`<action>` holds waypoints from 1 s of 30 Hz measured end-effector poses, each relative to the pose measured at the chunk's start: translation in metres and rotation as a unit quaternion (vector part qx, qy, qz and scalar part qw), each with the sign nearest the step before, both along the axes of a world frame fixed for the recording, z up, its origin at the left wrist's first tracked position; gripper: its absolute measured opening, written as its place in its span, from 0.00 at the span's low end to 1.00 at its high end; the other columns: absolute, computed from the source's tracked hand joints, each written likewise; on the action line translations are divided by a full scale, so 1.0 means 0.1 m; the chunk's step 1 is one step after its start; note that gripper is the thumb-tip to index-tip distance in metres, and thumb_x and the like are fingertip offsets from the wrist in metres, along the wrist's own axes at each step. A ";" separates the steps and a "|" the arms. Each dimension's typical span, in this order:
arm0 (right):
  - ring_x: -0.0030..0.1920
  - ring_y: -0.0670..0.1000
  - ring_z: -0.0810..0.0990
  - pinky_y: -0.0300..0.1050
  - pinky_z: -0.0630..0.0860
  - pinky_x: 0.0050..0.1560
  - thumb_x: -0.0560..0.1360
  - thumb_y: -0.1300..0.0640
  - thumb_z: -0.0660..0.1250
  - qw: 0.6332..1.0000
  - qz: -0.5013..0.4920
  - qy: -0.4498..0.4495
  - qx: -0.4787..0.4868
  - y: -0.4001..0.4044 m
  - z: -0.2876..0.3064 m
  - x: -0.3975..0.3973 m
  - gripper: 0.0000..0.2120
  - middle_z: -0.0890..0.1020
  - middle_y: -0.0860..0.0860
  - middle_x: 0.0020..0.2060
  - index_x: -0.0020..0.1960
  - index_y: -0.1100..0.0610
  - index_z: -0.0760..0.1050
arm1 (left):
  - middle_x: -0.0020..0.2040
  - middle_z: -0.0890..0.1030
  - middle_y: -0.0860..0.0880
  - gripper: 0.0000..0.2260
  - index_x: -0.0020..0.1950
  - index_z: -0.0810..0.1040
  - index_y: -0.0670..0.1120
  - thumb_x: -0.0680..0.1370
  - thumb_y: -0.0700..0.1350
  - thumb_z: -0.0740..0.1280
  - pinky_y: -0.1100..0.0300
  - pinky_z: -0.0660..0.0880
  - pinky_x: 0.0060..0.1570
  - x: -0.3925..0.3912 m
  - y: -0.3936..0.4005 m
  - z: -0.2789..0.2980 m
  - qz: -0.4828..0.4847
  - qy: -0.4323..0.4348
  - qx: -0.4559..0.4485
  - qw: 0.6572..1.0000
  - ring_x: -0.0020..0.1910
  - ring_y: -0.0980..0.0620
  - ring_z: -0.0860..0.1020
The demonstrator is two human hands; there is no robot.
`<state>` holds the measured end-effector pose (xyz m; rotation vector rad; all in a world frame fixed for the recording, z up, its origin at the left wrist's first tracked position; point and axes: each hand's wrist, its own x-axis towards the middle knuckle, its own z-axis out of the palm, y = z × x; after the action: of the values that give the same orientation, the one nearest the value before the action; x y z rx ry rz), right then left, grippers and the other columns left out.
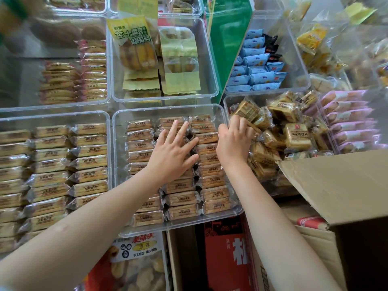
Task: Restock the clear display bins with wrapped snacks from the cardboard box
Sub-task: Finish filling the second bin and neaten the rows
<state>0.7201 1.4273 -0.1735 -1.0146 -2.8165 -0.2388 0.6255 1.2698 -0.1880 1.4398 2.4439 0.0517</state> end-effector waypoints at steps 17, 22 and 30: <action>0.64 0.58 0.67 0.55 0.64 0.62 0.80 0.56 0.62 0.996 0.022 -0.070 -0.057 0.26 0.25 -0.35 0.09 0.71 0.55 0.62 0.50 0.54 0.82 | 0.83 0.50 0.49 0.29 0.80 0.61 0.53 0.83 0.65 0.45 0.42 0.41 0.79 0.01 0.21 0.08 -0.058 -0.028 0.016 0.998 0.81 0.47 0.40; 0.75 0.60 0.58 0.62 0.58 0.70 0.82 0.44 0.60 0.985 0.025 -0.126 -0.119 0.29 0.13 -0.35 0.16 0.64 0.58 0.73 0.60 0.50 0.80 | 0.82 0.56 0.46 0.34 0.81 0.60 0.53 0.80 0.66 0.40 0.42 0.48 0.79 -0.02 0.15 -0.02 -0.044 -0.008 0.034 0.998 0.82 0.42 0.46; 0.70 0.61 0.65 0.61 0.64 0.66 0.78 0.56 0.66 0.995 0.017 -0.038 -0.085 0.30 0.03 -0.33 0.08 0.72 0.58 0.65 0.49 0.57 0.82 | 0.83 0.53 0.49 0.33 0.82 0.55 0.55 0.80 0.67 0.39 0.42 0.47 0.79 -0.02 0.11 -0.03 -0.036 -0.022 0.027 0.999 0.82 0.44 0.45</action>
<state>0.6868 1.4577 -0.1701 -1.0085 -2.9620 -0.0334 0.6236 1.2811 -0.1906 1.5319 2.3710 0.1338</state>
